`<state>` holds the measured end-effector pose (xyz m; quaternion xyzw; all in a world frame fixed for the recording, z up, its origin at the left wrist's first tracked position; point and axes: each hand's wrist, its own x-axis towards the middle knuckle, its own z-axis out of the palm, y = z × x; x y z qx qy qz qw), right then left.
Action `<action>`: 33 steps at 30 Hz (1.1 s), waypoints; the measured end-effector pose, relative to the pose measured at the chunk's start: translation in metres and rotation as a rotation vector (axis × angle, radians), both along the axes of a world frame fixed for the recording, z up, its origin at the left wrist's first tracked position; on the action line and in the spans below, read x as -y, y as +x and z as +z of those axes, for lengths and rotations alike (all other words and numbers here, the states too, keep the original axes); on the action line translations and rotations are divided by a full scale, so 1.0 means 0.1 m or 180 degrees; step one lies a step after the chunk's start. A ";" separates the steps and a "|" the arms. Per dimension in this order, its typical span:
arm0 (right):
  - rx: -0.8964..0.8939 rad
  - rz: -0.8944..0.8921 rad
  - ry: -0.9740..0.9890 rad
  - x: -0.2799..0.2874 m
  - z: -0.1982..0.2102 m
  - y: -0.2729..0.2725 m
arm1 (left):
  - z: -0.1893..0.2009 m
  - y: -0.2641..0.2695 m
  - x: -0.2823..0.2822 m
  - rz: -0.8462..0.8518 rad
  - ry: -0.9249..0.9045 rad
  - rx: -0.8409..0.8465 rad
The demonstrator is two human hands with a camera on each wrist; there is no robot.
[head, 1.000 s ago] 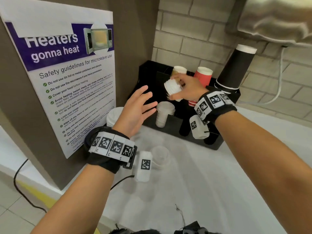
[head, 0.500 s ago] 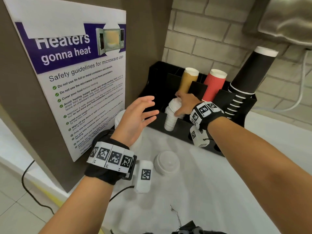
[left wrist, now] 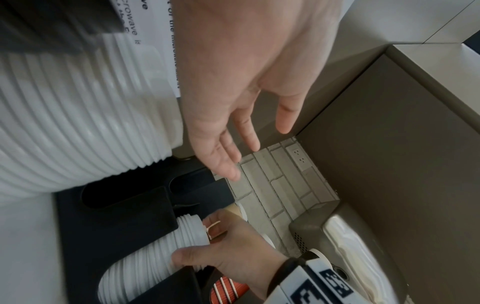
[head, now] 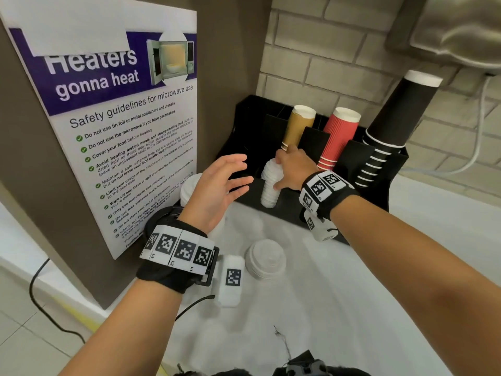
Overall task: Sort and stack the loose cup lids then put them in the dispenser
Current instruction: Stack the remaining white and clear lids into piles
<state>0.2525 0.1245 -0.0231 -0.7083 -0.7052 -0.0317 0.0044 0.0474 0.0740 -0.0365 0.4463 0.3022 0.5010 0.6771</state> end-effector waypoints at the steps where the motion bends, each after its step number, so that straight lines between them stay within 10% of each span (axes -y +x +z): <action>1: 0.0051 0.0055 0.0028 0.01 -0.01 -0.01 | 0.00 0.00 0.00 -0.0003 -0.0003 0.0001; 12: 0.0387 0.0152 -0.0083 0.04 -0.07 -0.11 | 0.02 0.04 0.02 -0.0014 0.0004 -0.0020; 23: -0.0676 0.0078 -0.0092 0.05 0.06 0.06 | 0.03 0.03 0.01 0.0003 0.0009 -0.0004; 27: -0.1282 0.0927 0.0353 0.31 0.06 0.00 | -0.01 0.04 0.04 0.0015 0.0019 -0.0075; 33: -0.0342 0.1053 -0.2117 0.85 -0.36 -0.27 | -0.08 0.07 0.09 0.0056 0.0016 -0.0209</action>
